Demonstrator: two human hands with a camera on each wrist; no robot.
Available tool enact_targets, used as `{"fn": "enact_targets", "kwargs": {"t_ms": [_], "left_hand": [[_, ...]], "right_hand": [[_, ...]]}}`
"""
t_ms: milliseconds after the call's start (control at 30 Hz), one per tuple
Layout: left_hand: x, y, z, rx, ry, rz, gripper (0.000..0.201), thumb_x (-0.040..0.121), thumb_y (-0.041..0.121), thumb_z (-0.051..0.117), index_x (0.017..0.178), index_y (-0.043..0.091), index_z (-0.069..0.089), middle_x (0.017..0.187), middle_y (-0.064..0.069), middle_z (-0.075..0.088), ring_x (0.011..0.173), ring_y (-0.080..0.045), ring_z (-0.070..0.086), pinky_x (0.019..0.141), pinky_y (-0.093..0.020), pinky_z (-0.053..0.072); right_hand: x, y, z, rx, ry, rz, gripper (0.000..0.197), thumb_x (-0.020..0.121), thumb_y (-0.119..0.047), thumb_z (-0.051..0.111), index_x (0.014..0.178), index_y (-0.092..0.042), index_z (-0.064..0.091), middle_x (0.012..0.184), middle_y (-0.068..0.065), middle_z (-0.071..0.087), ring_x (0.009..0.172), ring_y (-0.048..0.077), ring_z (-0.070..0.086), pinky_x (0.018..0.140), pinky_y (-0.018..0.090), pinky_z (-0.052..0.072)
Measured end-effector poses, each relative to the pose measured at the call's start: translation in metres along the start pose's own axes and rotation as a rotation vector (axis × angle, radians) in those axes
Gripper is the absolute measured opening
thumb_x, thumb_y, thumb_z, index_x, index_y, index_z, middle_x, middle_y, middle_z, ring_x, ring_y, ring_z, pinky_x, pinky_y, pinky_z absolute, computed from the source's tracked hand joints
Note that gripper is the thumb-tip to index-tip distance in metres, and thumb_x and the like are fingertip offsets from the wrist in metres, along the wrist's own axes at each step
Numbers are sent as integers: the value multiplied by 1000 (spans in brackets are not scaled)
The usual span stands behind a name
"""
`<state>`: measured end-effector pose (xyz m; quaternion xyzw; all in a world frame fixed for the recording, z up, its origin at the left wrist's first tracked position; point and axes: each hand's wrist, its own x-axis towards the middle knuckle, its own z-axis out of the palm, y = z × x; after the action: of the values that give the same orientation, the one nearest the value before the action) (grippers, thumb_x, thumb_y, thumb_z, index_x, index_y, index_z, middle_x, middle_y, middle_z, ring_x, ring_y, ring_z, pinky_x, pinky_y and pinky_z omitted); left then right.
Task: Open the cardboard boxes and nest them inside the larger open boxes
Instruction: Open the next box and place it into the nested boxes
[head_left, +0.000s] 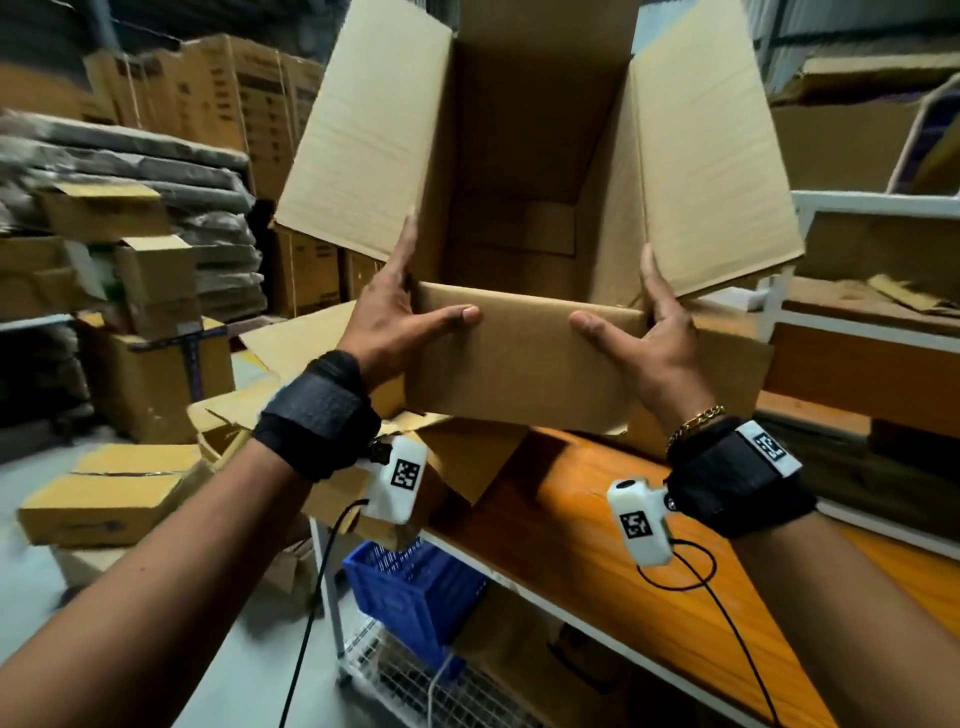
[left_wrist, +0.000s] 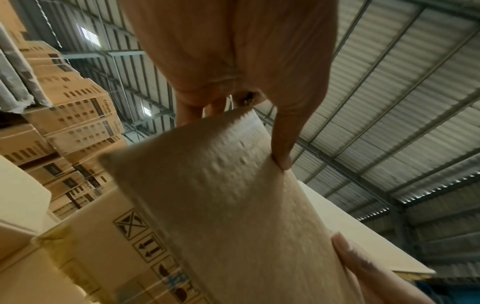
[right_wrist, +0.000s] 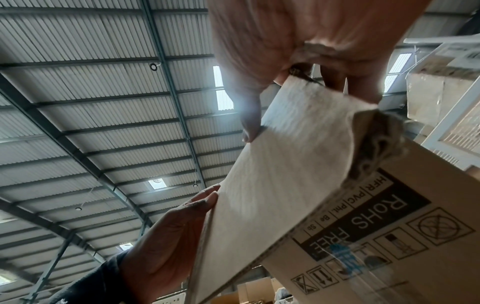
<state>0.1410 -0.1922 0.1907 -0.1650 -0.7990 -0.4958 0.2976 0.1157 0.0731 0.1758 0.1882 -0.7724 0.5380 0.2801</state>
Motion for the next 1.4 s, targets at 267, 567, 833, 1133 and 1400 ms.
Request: {"fn": "enact_targets", "kwargs": {"t_ms": [267,567,833,1133,1400], "left_hand": [[36,-47,-45,2,74,15,115,72,25,84,156,28,6,163,5,9,139,4,12,108,-4,16],[74,-77,-92,15,104,0,113,72,18,83,157,20,8,163,5,10,140,4,13,115,-14,12],[110,-146,-131,-48,6,-107,112,68,23,84,156,25,15,162,3,16,146,-12,17,118,-28,20],[156,-233,-151,-140,-166,-171,104,72,7,82,155,14,19,161,0,20,147,-9,15,112,-15,12],[173,-288,-143,-128,-299,-239,103,74,11,82,155,14,19,161,0,19,146,-10,17,108,-13,13]], "right_hand": [[47,7,73,72,-24,-21,104,72,-42,83,154,-37,21,158,-3,29,137,4,23,112,22,27],[84,-1,134,117,-87,-4,105,74,-44,81,156,-38,15,161,1,24,146,19,25,115,42,34],[90,5,199,29,-60,106,104,77,-46,78,157,-32,14,158,4,30,140,20,32,112,42,37],[96,27,277,-31,57,283,105,74,-47,82,156,-29,19,158,5,32,140,20,34,112,33,35],[92,54,311,-58,106,425,112,67,-51,85,156,-27,22,157,6,33,134,20,41,110,42,41]]}}
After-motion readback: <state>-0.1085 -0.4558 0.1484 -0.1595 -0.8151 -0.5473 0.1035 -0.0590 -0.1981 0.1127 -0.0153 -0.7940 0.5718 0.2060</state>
